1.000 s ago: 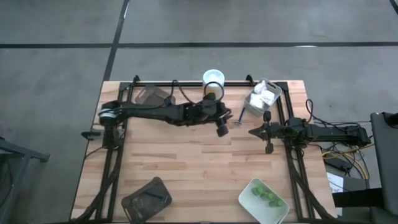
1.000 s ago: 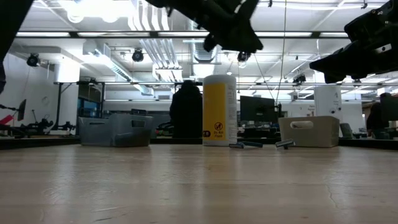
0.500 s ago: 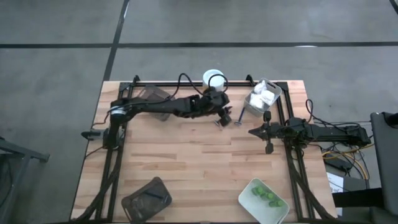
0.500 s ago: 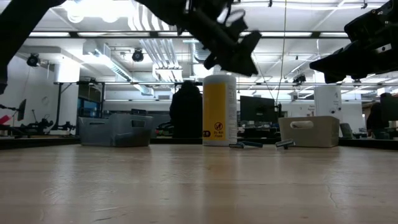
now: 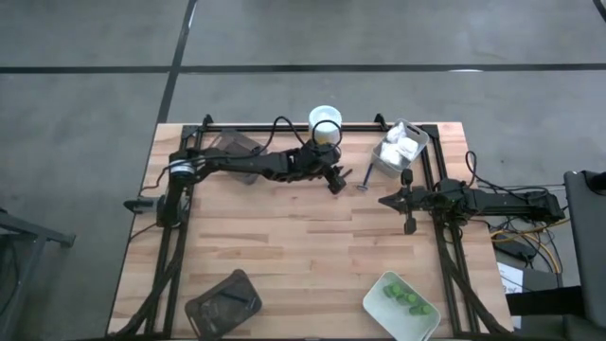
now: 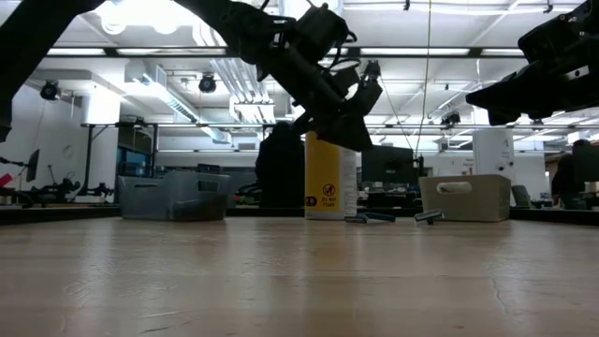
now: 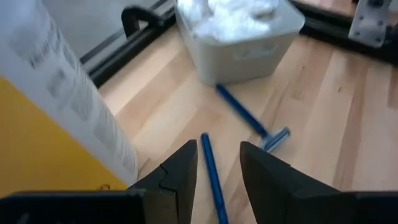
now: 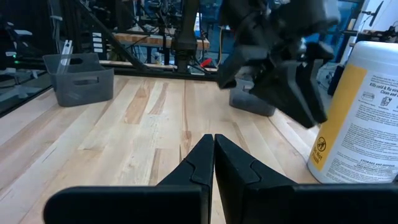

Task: Pick & Place Travel size toiletries
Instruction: Put the blue razor into the bottom black bin

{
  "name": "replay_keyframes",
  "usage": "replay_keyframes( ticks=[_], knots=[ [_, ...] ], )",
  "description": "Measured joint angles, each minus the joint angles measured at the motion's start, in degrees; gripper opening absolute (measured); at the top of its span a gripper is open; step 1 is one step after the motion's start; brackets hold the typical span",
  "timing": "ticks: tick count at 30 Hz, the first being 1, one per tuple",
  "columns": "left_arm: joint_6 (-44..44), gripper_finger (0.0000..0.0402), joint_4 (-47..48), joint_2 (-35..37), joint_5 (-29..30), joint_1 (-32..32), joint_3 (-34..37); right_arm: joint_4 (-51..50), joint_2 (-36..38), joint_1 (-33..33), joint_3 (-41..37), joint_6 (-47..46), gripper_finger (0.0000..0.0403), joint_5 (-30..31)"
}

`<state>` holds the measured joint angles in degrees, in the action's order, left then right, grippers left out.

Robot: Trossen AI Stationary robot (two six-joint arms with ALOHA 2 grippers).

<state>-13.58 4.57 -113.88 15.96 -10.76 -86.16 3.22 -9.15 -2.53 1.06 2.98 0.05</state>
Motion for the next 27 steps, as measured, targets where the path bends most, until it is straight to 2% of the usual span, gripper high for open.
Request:
replay_keyframes(
  ticks=[5, 14, 27],
  knots=[
    [-0.2, 0.0132, -0.4, 0.0, 0.0, 0.0, 0.9, 0.0, 0.0, 0.0, 0.0, 0.0, 0.0008, 0.0],
    [-0.2, 0.0196, -2.9, -2.6, -0.2, -0.1, 0.9, 0.0, 0.0, 0.0, 0.0, 0.0, 0.0008, 0.0],
    [1.5, 0.0197, -4.1, -7.6, -0.2, -0.2, 1.0, 0.0, 0.0, 0.0, 0.0, 0.0, 0.0008, 0.0]
  ],
)
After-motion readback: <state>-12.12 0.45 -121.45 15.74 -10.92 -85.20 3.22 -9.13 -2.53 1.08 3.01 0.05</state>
